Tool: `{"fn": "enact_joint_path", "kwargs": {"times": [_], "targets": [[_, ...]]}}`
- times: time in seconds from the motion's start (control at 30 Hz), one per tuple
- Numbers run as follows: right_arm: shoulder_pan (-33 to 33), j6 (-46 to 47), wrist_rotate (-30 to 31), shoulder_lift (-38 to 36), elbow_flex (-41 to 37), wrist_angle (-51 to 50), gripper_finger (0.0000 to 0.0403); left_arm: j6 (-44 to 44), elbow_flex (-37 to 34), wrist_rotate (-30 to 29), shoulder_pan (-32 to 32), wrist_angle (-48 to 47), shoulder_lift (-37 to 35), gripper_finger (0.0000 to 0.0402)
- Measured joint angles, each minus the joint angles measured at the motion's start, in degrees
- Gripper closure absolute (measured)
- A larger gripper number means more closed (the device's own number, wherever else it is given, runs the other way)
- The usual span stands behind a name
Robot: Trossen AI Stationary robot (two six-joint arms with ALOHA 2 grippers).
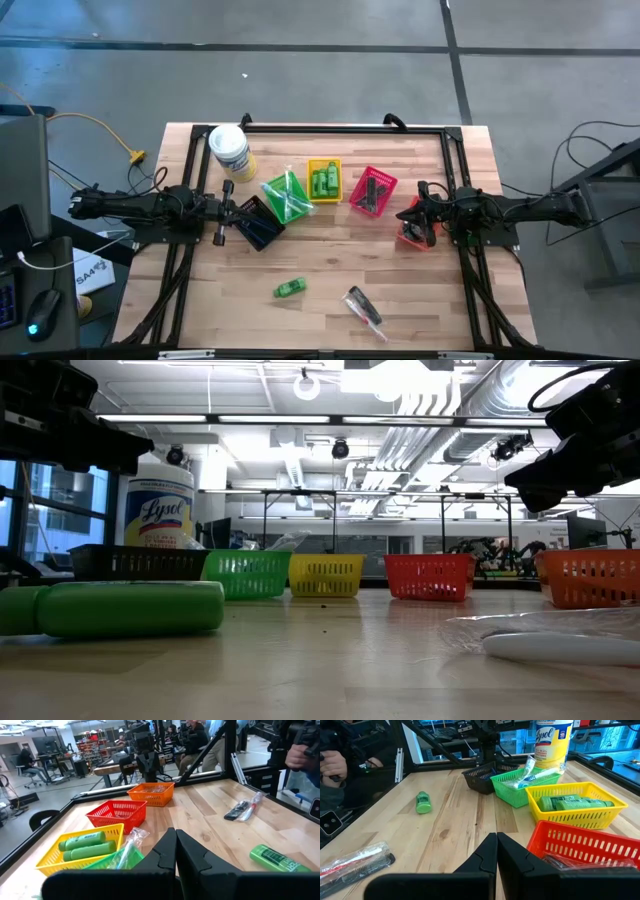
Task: Pick & Place Travel size toiletries
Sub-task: Put the orange toothbrush into the green bin
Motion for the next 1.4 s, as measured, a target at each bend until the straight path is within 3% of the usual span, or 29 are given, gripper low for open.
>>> {"fn": "enact_joint_path", "kwargs": {"times": [0.3,0.47,0.63,0.87,1.07,1.17,1.4], "targets": [[0.01,2.80,-4.19,-0.02,-0.02,3.37,0.0401,-0.46,0.00,-0.05,0.00,-0.24,0.00,0.0401],[0.28,2.99,-4.21,0.55,0.15,8.55,0.0401,-0.47,0.00,-0.20,0.00,-0.39,0.00,0.0401],[3.88,3.11,-1.02,5.94,3.89,9.37,0.0401,-0.48,0.00,-0.20,0.00,-0.39,0.00,0.0401],[13.12,2.34,8.72,21.71,14.96,7.60,0.0401,-1.88,0.00,-1.76,0.02,-1.31,0.02,0.0401],[21.59,3.11,18.27,38.57,28.59,-0.98,0.0401,-2.12,0.00,-1.90,0.00,-1.77,0.02,0.0401],[24.72,4.96,19.29,46.30,36.38,-5.54,0.0401,-2.09,-0.01,-2.15,0.02,-1.77,0.02,0.0401],[30.75,19.18,17.07,64.21,55.31,-28.03,0.0401,-2.36,-0.02,-2.25,0.02,-1.76,0.02,0.0401]]}}
